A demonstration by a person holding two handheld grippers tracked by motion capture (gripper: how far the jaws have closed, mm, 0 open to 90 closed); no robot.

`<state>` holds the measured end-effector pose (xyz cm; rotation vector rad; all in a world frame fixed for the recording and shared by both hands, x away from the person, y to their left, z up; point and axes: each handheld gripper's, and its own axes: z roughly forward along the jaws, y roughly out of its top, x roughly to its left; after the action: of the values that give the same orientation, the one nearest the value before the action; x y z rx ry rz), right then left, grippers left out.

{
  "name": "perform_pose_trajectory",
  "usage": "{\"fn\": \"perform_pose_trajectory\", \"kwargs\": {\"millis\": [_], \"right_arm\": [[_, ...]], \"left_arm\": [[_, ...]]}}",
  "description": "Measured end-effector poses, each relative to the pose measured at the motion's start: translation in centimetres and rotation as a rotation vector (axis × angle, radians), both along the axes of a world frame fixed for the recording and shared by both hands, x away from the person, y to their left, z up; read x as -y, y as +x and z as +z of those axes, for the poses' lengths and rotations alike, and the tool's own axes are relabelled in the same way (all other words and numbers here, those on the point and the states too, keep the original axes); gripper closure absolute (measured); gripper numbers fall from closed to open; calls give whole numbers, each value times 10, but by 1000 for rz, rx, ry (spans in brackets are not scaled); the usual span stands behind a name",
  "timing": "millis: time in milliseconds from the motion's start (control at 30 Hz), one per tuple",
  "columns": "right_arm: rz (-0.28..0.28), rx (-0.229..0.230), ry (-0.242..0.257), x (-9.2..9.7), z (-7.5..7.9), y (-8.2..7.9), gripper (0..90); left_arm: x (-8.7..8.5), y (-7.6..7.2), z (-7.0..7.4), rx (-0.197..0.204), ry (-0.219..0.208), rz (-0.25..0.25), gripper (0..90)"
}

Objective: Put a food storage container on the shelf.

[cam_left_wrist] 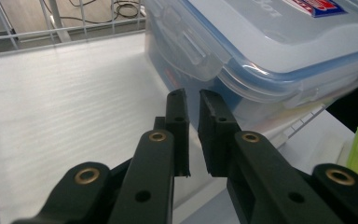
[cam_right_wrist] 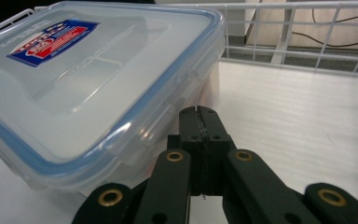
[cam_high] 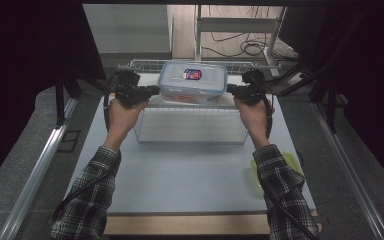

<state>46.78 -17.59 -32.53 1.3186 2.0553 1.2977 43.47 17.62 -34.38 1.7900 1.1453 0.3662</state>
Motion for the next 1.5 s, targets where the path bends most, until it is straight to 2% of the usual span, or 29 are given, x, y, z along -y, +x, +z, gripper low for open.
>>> {"fn": "perform_pose_trajectory", "kwargs": {"millis": [267,333,400,467,567,700,767,1033,1067,1267,1333,1500], "right_arm": [[-9,1,-20,-9,1,9,886],[-1,10,-37,-7,1,5,836],[9,18,-44,-5,0,-1,799],[15,25,-43,-3,0,-3,782],[44,42,-49,3,-1,-15,697],[78,51,-34,7,-2,-25,672],[105,60,-31,7,-2,-32,643],[175,82,-47,5,-6,-60,505],[196,78,-53,4,-10,-67,482],[237,67,-70,4,-24,-82,443],[254,61,-93,5,-34,-92,410],[274,62,-106,7,-46,-103,360]], "left_arm": [[-3,-4,-1,6,4,2,797],[-4,-5,0,9,2,0,779],[-5,-11,0,17,35,3,749],[-6,-14,0,23,40,1,722],[-9,-27,-3,35,59,-7,669],[-10,-38,-9,37,71,-17,624],[-11,-45,-12,47,70,-31,567],[-8,-72,-25,53,85,-89,450],[-7,-77,-27,53,88,-97,417],[-5,-98,-44,49,109,-138,348],[-7,-107,-55,30,101,-145,301],[-10,-118,-69,9,92,-143,234]]}}
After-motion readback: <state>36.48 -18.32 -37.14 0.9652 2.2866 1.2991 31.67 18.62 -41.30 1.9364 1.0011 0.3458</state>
